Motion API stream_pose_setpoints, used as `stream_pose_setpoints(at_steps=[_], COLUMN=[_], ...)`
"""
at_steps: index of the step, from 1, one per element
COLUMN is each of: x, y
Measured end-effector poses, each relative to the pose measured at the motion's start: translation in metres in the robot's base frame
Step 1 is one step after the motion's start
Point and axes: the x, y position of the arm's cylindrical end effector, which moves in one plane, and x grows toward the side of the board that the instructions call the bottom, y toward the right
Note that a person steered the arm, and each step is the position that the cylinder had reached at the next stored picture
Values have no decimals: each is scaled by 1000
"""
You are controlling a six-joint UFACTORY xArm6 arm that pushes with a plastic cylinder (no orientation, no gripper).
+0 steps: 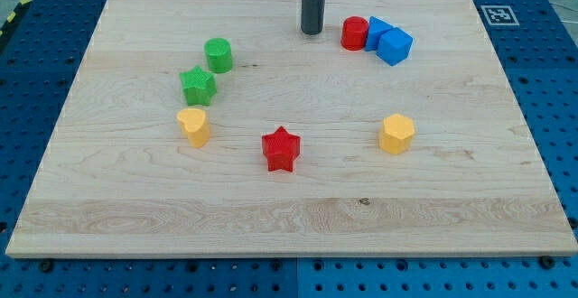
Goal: Move the arm towards the center
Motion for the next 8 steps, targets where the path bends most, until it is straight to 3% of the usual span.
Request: stream_pose_setpoints(at_steps=[3,8], x=[55,98], y=[0,0])
